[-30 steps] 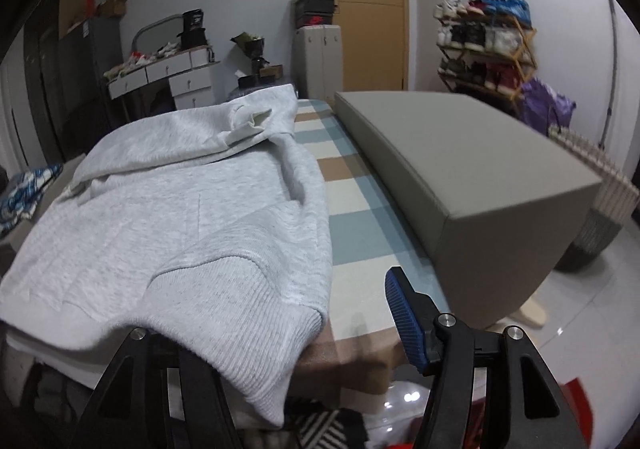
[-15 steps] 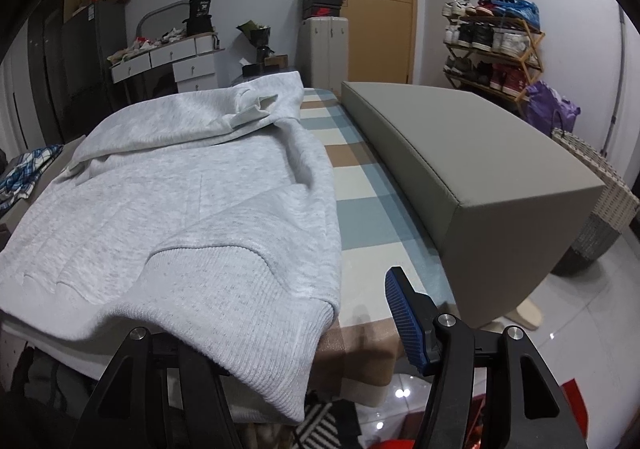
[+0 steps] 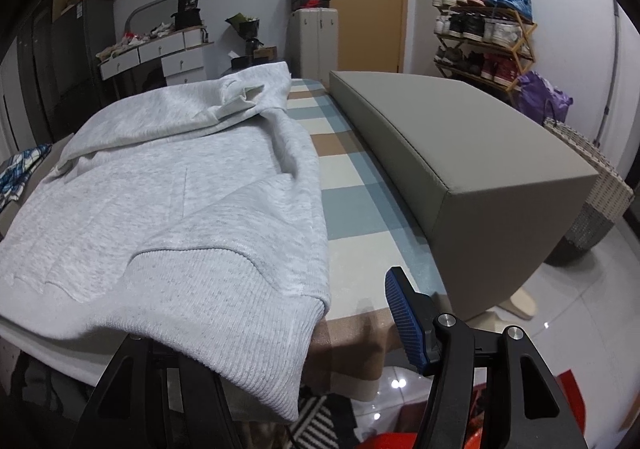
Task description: Fold large clothes
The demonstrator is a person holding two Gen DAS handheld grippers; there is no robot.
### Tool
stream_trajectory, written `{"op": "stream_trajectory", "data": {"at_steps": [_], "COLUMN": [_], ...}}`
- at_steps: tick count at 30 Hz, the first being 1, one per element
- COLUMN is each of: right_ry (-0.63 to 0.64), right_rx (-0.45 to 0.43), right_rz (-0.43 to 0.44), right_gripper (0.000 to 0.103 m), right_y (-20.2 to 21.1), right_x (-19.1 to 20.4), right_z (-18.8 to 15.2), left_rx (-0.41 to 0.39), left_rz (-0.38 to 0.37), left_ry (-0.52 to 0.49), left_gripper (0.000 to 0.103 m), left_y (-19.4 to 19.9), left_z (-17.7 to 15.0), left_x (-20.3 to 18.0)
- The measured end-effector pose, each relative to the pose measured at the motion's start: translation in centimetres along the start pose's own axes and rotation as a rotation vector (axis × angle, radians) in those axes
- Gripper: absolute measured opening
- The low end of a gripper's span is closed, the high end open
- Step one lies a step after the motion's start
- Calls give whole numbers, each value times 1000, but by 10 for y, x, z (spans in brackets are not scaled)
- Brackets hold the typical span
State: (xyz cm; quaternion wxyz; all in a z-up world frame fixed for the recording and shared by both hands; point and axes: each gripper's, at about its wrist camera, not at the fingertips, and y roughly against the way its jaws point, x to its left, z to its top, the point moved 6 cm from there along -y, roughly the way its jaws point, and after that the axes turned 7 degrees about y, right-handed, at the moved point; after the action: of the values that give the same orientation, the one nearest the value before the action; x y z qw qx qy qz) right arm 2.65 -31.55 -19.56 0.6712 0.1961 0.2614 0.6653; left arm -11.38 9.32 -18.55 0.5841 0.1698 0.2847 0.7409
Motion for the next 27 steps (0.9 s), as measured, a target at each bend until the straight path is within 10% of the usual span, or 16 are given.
{"op": "stream_trajectory", "data": {"at_steps": [4, 8, 27], "right_ry": [-18, 3, 131], "right_rx": [21, -1, -18], "right_rz": [4, 73, 144], "right_gripper": [61, 23, 6], "right_y": [-3, 5, 22], "right_x": [-6, 4, 19], "right_z": [-3, 1, 7], "left_rx": [18, 18, -11], "left_rz": [-5, -2, -69], "left_ry": [4, -11, -56], "left_gripper": [8, 8, 0], "left_y": [-3, -2, 18], "left_z": [-3, -4, 4], "left_x": [2, -1, -3]}}
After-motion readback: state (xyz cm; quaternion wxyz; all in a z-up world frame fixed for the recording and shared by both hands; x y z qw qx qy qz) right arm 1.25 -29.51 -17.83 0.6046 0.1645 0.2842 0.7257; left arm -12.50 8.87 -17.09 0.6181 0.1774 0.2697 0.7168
